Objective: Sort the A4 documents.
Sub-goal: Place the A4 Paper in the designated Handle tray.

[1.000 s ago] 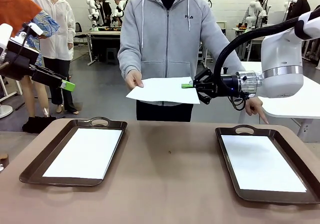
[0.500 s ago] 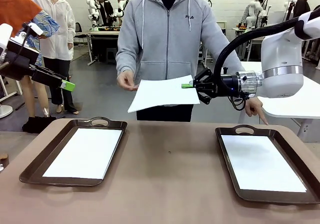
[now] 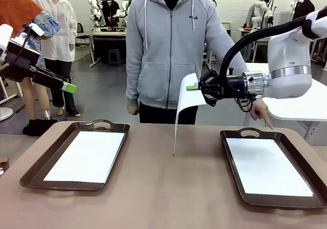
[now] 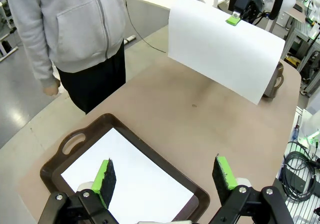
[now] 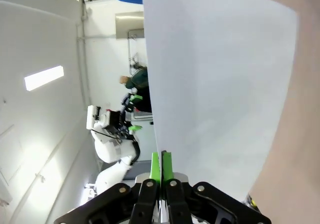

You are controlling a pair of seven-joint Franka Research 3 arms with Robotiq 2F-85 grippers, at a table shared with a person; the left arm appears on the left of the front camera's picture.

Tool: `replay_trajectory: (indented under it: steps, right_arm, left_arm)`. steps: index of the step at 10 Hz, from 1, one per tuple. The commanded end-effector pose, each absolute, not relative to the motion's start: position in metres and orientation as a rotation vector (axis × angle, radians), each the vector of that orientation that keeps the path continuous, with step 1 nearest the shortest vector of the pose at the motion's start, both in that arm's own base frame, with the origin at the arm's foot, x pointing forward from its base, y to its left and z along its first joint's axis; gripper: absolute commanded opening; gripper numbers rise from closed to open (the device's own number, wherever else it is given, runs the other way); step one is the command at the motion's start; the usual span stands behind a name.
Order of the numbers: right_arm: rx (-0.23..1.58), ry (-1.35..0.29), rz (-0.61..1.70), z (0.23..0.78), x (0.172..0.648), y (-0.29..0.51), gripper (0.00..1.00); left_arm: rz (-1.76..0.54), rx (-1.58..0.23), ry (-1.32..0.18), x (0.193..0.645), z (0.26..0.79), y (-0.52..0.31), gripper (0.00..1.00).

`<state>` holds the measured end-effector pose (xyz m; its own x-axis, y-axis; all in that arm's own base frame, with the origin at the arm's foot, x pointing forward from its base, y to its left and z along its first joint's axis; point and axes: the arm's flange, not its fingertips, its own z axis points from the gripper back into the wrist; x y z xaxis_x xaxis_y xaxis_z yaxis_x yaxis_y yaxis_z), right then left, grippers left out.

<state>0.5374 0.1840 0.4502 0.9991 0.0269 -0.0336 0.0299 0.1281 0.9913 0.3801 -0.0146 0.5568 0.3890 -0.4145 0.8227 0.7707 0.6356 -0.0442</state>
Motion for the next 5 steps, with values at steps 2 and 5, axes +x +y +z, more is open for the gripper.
replay_trajectory:
  steps: [2,5]
  right_arm:
    - [1.259,0.067,0.135,0.454,0.522,0.135,0.01]
    - [1.132,0.100,0.288,0.440,0.514,0.088,0.01]
  left_arm:
    - [-0.791,-0.473,-0.891,0.380,0.556,-0.014,1.00]
    - [-0.791,-0.473,-0.891,0.380,0.556,-0.014,1.00]
